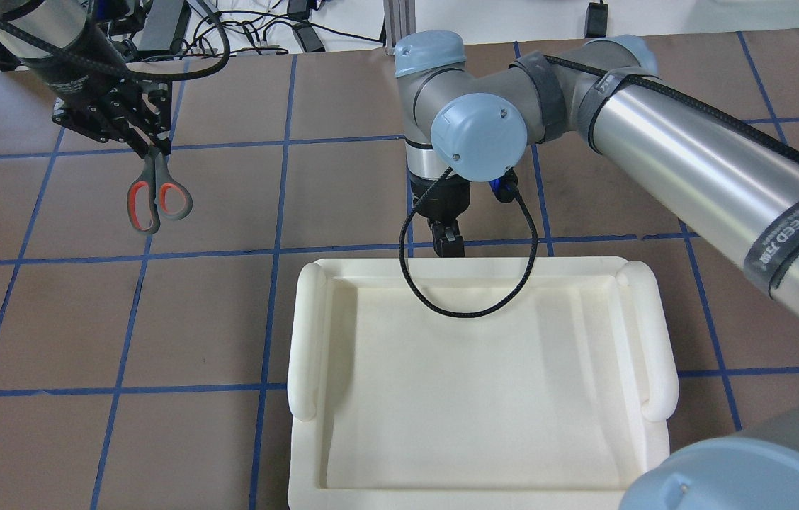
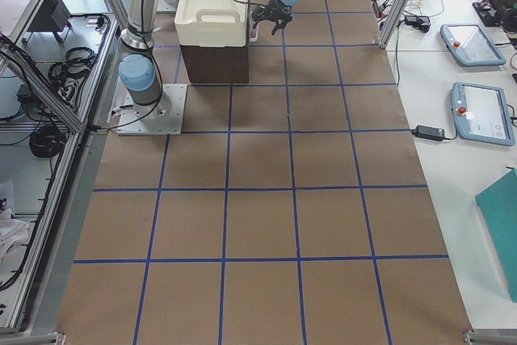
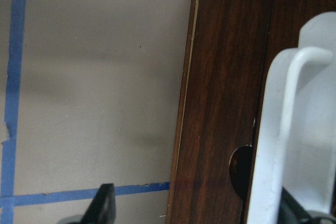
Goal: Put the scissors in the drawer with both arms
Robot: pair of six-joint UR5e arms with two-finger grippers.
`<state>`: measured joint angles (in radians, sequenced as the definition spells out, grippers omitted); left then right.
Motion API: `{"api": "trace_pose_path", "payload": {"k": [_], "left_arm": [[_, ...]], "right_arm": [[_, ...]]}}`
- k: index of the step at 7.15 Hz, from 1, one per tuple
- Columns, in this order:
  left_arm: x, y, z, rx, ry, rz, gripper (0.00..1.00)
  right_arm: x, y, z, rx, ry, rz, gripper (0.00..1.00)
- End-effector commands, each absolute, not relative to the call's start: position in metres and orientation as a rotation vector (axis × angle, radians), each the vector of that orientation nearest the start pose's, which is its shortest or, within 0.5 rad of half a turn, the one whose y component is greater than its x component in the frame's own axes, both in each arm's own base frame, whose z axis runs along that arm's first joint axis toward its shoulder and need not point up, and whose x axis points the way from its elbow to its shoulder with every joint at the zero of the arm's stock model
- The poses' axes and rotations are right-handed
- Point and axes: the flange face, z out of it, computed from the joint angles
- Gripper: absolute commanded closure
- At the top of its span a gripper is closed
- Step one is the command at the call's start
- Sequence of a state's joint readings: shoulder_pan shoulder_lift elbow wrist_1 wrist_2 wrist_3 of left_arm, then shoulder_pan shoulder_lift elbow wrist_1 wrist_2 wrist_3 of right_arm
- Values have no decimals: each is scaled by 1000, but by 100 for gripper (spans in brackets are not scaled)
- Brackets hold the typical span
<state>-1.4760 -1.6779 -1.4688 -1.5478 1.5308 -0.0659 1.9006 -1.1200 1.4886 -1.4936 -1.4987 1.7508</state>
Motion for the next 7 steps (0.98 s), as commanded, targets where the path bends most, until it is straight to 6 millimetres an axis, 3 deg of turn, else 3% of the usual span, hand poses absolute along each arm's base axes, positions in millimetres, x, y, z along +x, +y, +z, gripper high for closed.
{"api": "trace_pose_path", "payload": {"k": [1,7], "left_arm": [[-143,-530,525,-267,3160,-30,100],[-148,-515,531,-220,3142,-11,100]], "right_arm": [[325,-516,262,2276,2606,515,0],[329,-534,272,2119,2615,375,0]]}}
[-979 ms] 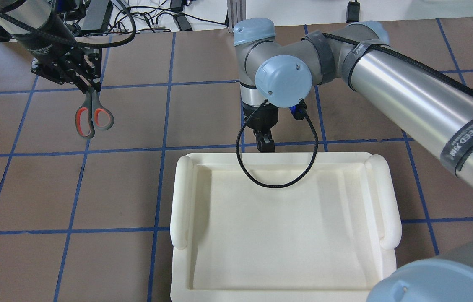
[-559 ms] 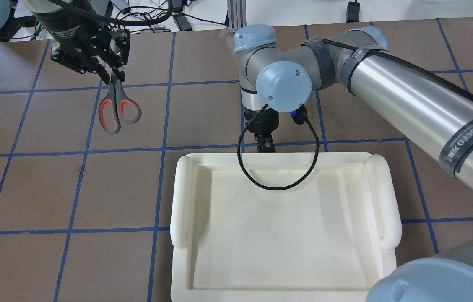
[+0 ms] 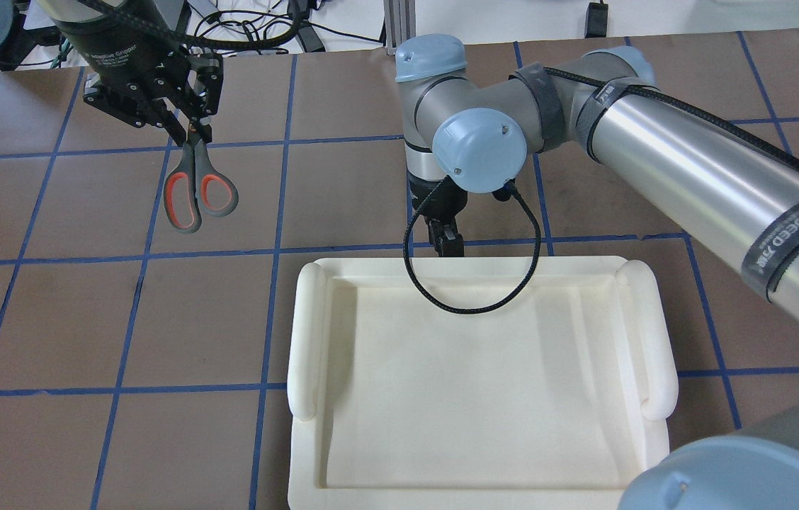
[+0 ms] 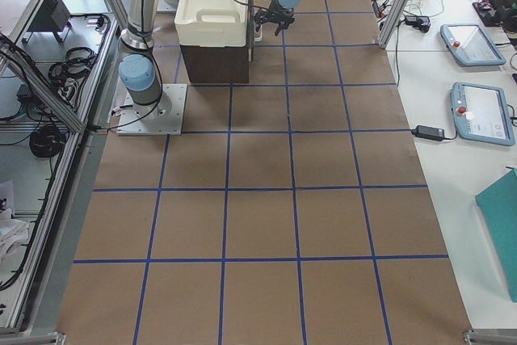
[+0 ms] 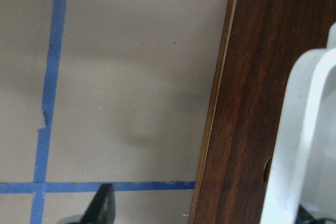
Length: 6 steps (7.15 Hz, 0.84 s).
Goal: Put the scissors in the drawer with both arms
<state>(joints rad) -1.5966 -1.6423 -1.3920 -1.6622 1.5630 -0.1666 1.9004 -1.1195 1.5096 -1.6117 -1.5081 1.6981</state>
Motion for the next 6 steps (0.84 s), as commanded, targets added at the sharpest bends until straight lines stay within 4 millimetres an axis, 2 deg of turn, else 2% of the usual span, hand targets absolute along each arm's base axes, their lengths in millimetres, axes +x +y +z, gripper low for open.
{"api": "trace_pose_path", "payload": {"k": [1,6], "left_arm": [[-148,-516,530,-220,3144,-8,100],[-148,-516,530,-220,3142,-6,100]], "right_arm": [[329,-536,274,2060,2649,372,0],[332,-561,283,1912,2675,302,0]]}}
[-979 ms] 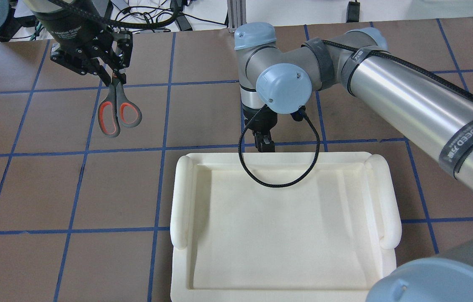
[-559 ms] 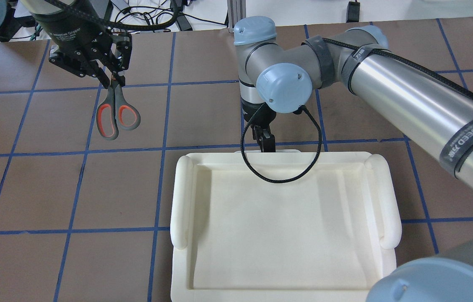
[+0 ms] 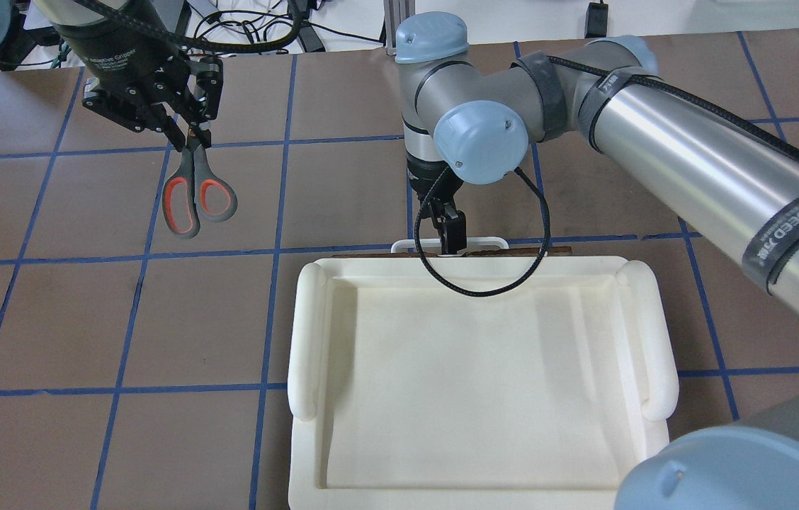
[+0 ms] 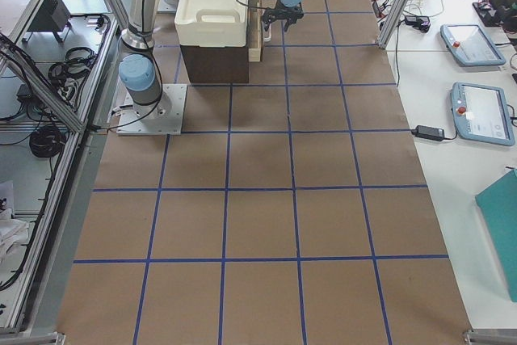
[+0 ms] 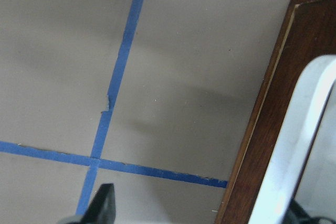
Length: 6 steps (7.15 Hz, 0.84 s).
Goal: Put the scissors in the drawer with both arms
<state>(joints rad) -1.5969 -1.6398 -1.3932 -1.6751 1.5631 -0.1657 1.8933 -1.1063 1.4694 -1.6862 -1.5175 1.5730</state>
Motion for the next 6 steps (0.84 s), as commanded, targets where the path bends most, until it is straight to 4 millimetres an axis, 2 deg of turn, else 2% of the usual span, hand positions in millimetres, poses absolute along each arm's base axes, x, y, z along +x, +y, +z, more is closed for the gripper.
{"api": "trace_pose_path", "payload": {"k": [1,6], "left_arm": [[-148,-516,530,-220,3142,-6,100],[-147,-516,529,-220,3140,-4,100]], "right_arm": [[332,-568,282,1909,2678,290,0],[333,-584,291,1874,2674,262,0]]}}
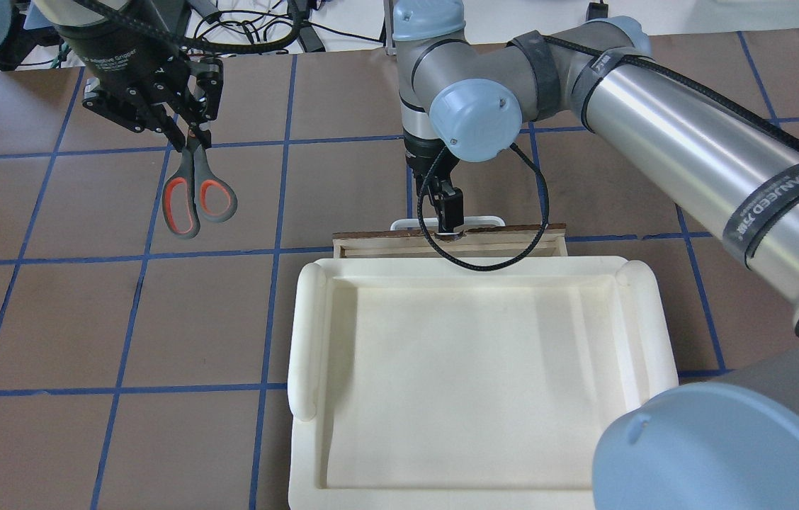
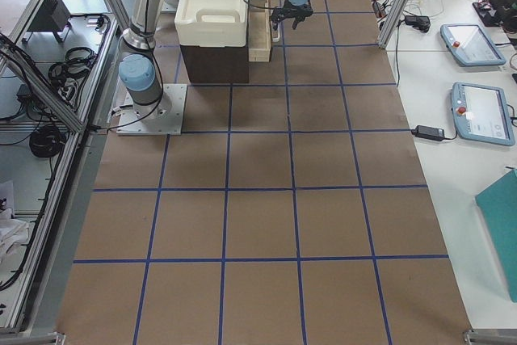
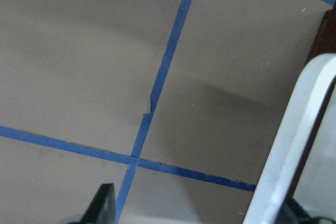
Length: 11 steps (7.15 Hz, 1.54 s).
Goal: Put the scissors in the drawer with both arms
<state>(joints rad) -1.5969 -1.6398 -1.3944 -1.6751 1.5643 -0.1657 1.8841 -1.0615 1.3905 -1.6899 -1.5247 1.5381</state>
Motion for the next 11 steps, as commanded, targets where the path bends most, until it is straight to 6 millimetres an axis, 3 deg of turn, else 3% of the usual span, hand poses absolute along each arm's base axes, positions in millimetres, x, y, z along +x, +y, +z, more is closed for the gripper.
{"api": "trace_pose_path", "payload": {"k": [1,11], "left_arm": [[-148,-516,529,-220,3142,-4,100],[-148,-516,528,-215,3142,-1,100]], "right_arm": [[333,-591,289,1867,2661,242,0],[323,-631,297,1834,2634,193,0]]}}
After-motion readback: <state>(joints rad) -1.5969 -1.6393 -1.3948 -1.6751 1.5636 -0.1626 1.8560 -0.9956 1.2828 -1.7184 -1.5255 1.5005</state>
